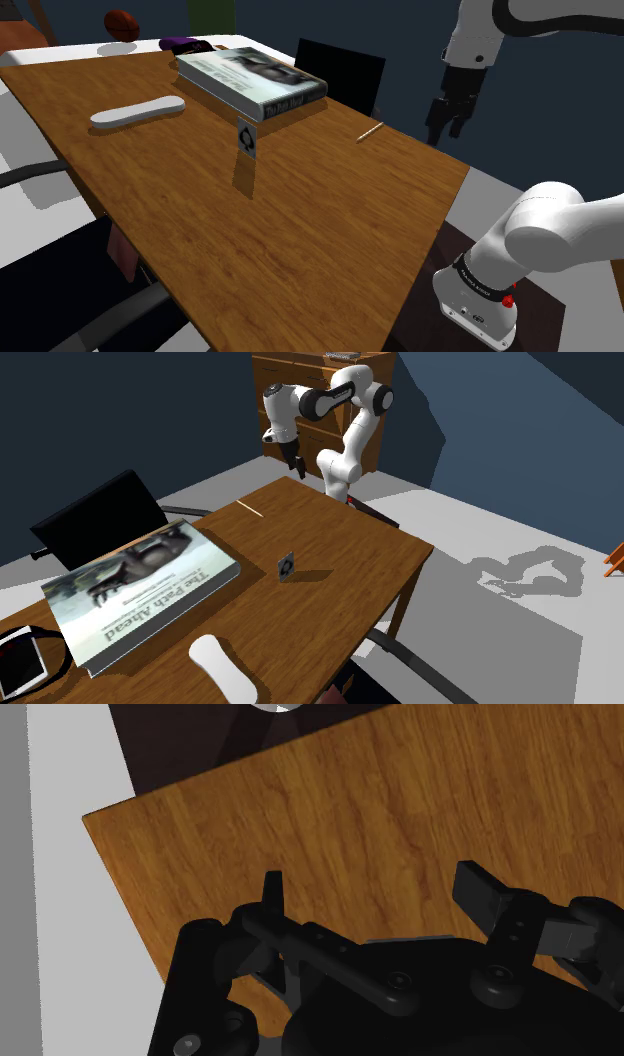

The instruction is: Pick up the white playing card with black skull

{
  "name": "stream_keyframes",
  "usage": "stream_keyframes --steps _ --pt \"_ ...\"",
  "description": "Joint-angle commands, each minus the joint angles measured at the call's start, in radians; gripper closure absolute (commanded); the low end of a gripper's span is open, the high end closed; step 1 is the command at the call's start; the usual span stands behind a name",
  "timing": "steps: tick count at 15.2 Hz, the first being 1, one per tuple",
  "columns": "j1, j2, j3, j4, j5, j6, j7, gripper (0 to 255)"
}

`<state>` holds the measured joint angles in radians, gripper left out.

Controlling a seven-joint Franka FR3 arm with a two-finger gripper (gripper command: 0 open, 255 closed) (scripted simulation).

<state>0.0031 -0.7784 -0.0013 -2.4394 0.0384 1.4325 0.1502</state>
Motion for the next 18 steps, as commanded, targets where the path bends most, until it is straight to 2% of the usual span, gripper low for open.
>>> stream_keyframes --steps 1,10,18 --pt "0.0 0.0 0.0 0.0 0.0 0.0 0.0 0" --pt "0.003 0.135 0.196 0.081 0.221 0.091 0.39 0" --pt "-0.019 0.343 0.349 0.237 0.328 0.212 0.72 0"
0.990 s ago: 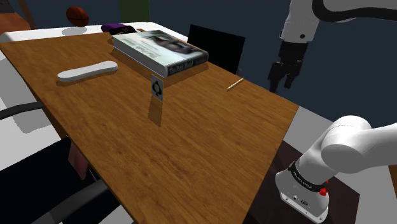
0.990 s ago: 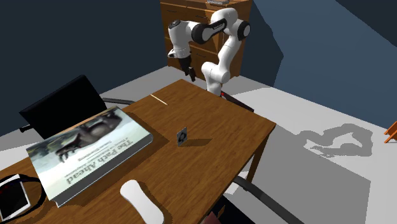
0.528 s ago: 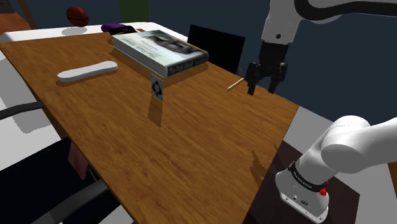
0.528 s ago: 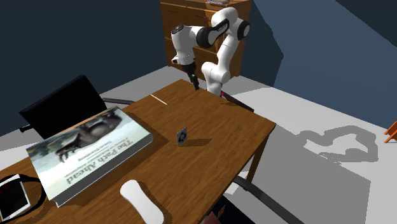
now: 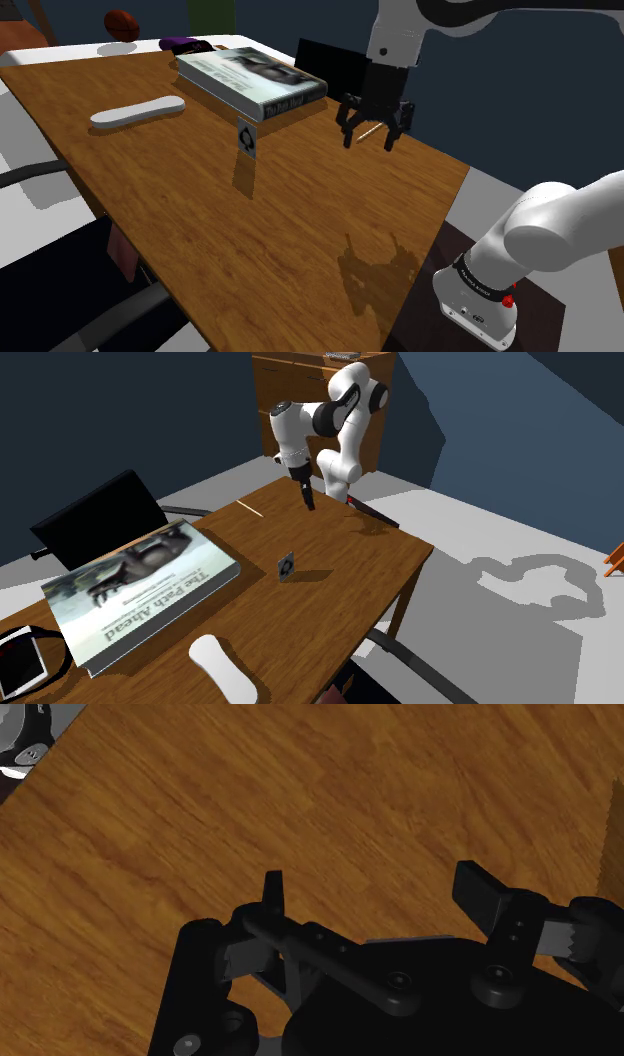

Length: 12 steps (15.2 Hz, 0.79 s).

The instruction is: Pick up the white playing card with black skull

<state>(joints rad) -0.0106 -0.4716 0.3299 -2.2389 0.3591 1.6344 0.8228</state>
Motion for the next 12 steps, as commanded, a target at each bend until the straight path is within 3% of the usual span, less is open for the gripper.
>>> stream_keyframes --steps 1,6,12 --pt "-0.009 0.066 0.035 0.061 0.013 0.026 0.088 0" --pt "-0.026 0.232 0.113 0.201 0.01 0.102 0.296 0" --pt "-0.024 0.457 0.178 0.406 -0.06 0.174 0.553 0"
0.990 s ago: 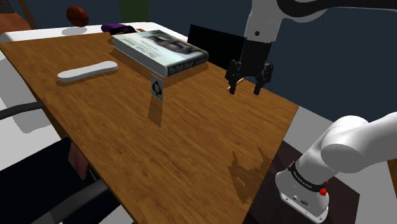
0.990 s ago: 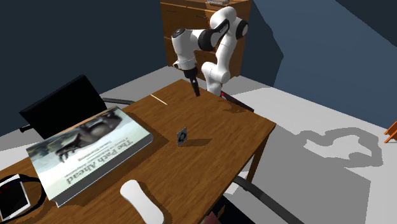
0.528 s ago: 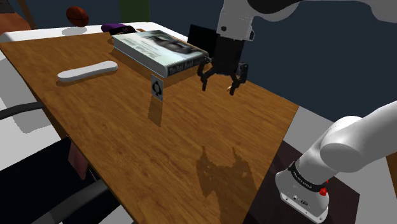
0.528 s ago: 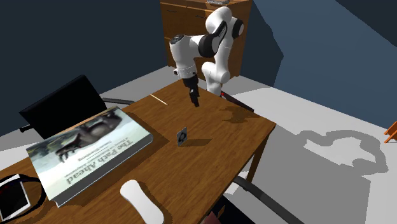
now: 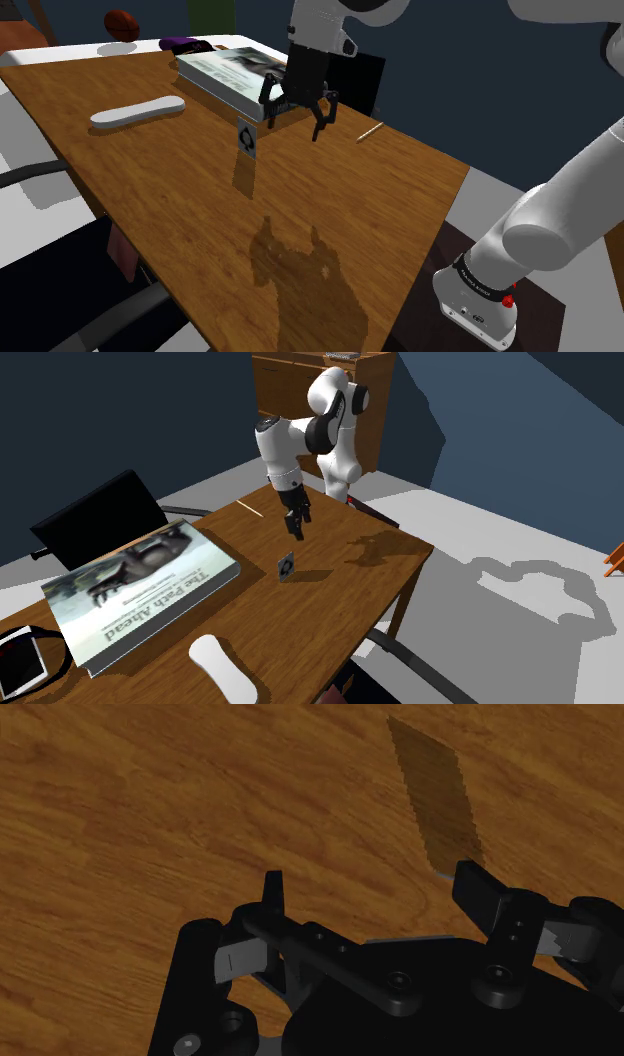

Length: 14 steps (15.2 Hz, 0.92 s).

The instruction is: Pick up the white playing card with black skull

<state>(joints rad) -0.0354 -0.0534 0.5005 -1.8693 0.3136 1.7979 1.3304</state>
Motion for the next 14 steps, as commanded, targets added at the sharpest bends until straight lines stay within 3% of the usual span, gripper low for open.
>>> stream_keyframes --steps 1,8,14 --pt "0.005 0.079 0.014 0.075 -0.032 0.019 0.089 0" --pt "0.075 0.35 0.009 0.377 -0.163 0.031 0.356 0" --pt "0.073 0.352 0.006 0.299 -0.159 0.108 0.338 0"
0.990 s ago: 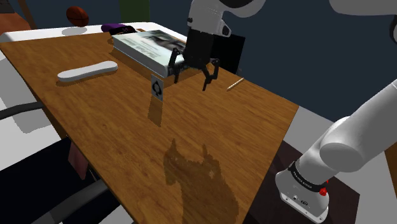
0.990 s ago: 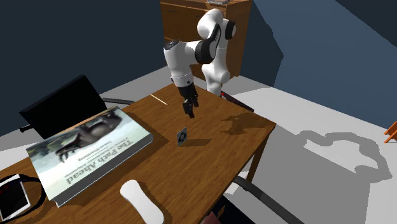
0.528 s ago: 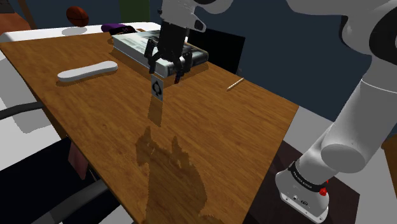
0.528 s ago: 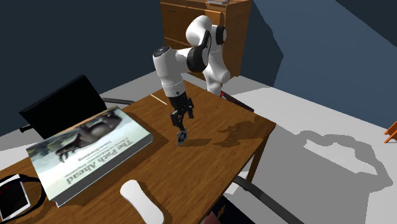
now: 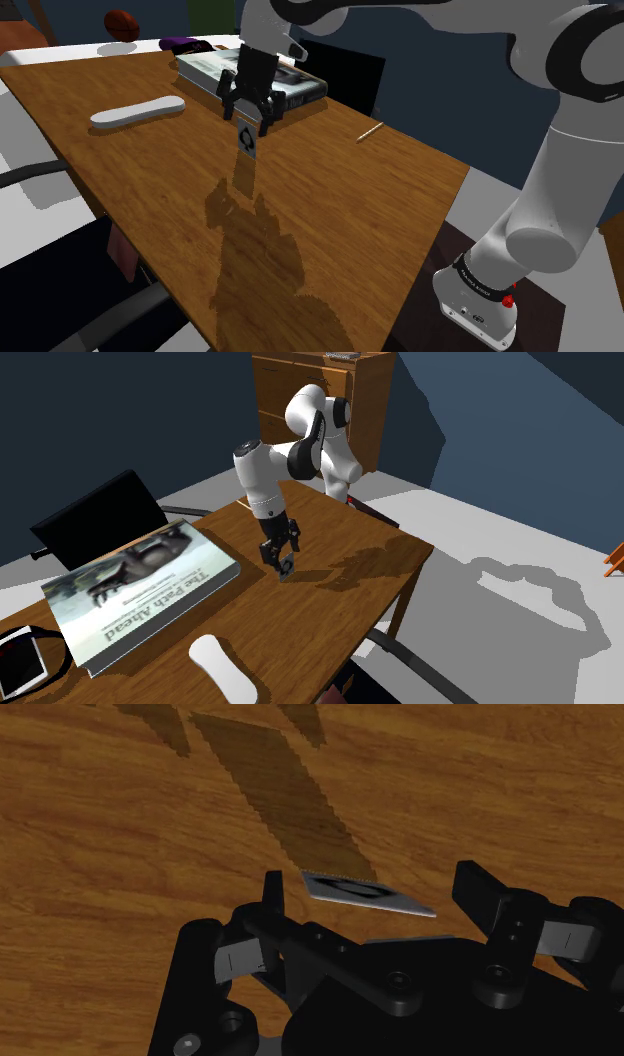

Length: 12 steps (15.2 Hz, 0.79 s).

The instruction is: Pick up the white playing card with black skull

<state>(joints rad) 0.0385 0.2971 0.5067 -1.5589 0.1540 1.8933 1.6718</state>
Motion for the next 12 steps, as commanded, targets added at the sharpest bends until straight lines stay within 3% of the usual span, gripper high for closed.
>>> stream_keyframes --steps 1,3,4,12 --pt "-0.001 0.003 -0.001 -0.023 0.0 0.025 -0.006 0" --pt "-0.001 0.003 -0.001 -0.03 0.0 0.032 -0.007 0" --pt "0.0 0.006 -0.001 -0.027 -0.001 0.032 -0.006 255" --pt "0.0 0.007 -0.001 -0.026 -0.001 0.032 -0.006 255"
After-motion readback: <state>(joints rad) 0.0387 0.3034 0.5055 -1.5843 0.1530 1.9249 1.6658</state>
